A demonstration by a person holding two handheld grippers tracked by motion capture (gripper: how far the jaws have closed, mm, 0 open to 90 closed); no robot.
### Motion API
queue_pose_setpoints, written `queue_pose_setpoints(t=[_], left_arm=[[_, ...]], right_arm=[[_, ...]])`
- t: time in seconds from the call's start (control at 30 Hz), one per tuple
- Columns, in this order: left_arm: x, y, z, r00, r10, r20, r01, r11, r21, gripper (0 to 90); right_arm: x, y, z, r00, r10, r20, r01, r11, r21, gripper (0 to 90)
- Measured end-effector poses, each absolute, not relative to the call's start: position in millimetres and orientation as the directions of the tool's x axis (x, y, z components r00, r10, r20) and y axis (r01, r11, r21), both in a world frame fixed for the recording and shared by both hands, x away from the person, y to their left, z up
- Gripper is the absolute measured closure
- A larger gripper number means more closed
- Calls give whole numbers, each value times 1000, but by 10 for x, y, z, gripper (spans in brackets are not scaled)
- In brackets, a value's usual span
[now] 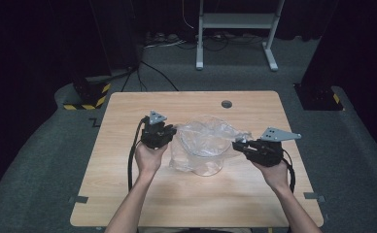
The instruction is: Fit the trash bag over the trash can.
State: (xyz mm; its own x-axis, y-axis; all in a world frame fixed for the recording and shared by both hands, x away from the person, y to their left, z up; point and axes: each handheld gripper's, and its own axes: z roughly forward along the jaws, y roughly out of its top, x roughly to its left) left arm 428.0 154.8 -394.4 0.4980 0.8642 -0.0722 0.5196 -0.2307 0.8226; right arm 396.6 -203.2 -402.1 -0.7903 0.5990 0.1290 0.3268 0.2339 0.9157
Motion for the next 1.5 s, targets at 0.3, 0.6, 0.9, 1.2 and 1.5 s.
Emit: queue_pose_setpoints(t=[0.3, 0.6, 0.9, 1.2, 1.5], left_arm=[[4429, 1507, -3921, 517, 845, -135, 537, -197, 820, 895], [4543, 1488, -3997, 519, 841, -151, 560, -201, 804, 891], [4521, 1506, -3965, 523, 841, -141, 551, -208, 808, 875], [4504, 1455, -3918, 531, 838, -128, 540, -219, 813, 867], [4514, 1442, -3920, 547, 830, -103, 523, -243, 817, 861]], right_arm=[[4178, -1941, -3919, -779, 605, 166, 320, 156, 934, 900], [4511, -2001, -4076, -684, 693, 227, 432, 134, 892, 900], [4144, -1909, -3851, -782, 613, 112, 289, 198, 937, 730], [4086, -1535, -3637, -840, 543, -8, 169, 274, 947, 627], [4503, -1505, -3763, -741, 671, -21, 242, 296, 924, 602]])
